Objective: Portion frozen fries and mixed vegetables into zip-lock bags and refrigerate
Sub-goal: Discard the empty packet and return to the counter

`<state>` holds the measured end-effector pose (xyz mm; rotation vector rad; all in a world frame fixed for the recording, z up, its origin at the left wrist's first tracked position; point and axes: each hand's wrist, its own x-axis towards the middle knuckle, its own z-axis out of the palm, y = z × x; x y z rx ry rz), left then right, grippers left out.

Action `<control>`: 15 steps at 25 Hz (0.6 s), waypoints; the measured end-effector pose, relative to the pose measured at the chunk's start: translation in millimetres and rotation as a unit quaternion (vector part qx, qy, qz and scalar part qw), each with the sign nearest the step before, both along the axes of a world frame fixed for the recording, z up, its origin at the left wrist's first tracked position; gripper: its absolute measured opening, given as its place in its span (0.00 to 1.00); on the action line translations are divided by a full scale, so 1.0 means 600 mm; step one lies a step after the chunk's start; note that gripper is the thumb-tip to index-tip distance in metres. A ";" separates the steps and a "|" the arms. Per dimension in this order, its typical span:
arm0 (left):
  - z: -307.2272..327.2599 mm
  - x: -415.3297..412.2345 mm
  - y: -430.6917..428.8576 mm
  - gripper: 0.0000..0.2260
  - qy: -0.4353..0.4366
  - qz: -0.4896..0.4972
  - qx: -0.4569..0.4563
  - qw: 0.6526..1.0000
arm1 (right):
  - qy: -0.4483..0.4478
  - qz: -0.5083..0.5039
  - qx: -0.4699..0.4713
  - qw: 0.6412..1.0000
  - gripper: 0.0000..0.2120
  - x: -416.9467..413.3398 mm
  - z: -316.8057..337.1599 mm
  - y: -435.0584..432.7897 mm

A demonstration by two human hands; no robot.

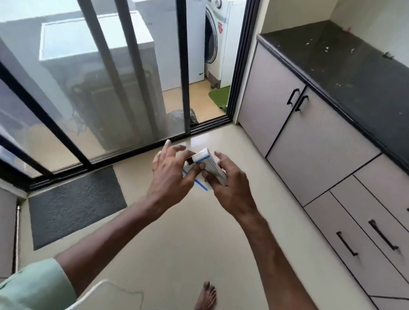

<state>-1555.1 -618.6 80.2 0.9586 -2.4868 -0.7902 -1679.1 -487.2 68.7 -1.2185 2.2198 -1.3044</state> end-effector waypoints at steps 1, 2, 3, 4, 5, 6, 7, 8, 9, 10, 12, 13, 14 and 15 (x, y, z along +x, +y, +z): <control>-0.002 -0.030 -0.021 0.15 -0.005 0.007 0.002 1.000 | 0.016 -0.001 0.010 1.000 0.20 -0.034 0.000 -0.024; -0.004 -0.057 -0.041 0.15 -0.008 0.015 0.007 1.000 | 0.031 0.002 0.016 0.999 0.18 -0.064 -0.001 -0.046; -0.009 -0.084 -0.061 0.15 -0.012 0.017 0.013 1.000 | 0.046 0.005 0.017 0.999 0.16 -0.092 -0.007 -0.068; -0.014 -0.109 -0.080 0.15 -0.019 0.018 0.020 0.999 | 0.051 0.013 0.019 0.998 0.15 -0.117 -0.016 -0.089; -0.023 -0.132 -0.102 0.15 -0.026 0.018 0.025 0.999 | 0.049 0.021 0.023 0.998 0.16 -0.141 -0.025 -0.112; -0.033 -0.156 -0.126 0.15 -0.035 0.018 0.030 0.999 | 0.040 0.019 0.032 0.999 0.17 -0.166 -0.033 -0.134; -0.041 -0.168 -0.140 0.15 -0.038 0.013 0.032 0.999 | 0.030 0.019 0.040 0.999 0.15 -0.180 -0.042 -0.144; -0.054 -0.193 -0.166 0.15 -0.042 0.010 0.037 0.998 | 0.019 0.014 0.055 0.998 0.12 -0.207 -0.052 -0.168; -0.063 -0.205 -0.176 0.15 -0.044 0.002 0.039 0.998 | 0.019 0.013 0.071 0.997 0.10 -0.219 -0.058 -0.176; -0.082 -0.240 -0.217 0.15 -0.048 0.003 0.046 0.998 | 0.018 0.012 0.084 0.996 0.11 -0.255 -0.072 -0.217; -0.100 -0.292 -0.282 0.17 -0.049 0.010 0.065 0.997 | 0.008 0.015 0.097 0.995 0.13 -0.309 -0.085 -0.280; -0.104 -0.311 -0.300 0.18 -0.055 0.010 0.076 0.996 | -0.005 0.019 0.100 0.995 0.13 -0.327 -0.086 -0.298; -0.107 -0.337 -0.331 0.17 -0.059 0.016 0.075 0.995 | -0.009 0.025 0.096 0.995 0.12 -0.352 -0.087 -0.332; -0.102 -0.356 -0.348 0.16 -0.066 0.012 0.074 0.995 | -0.013 0.021 0.094 0.995 0.11 -0.367 -0.084 -0.351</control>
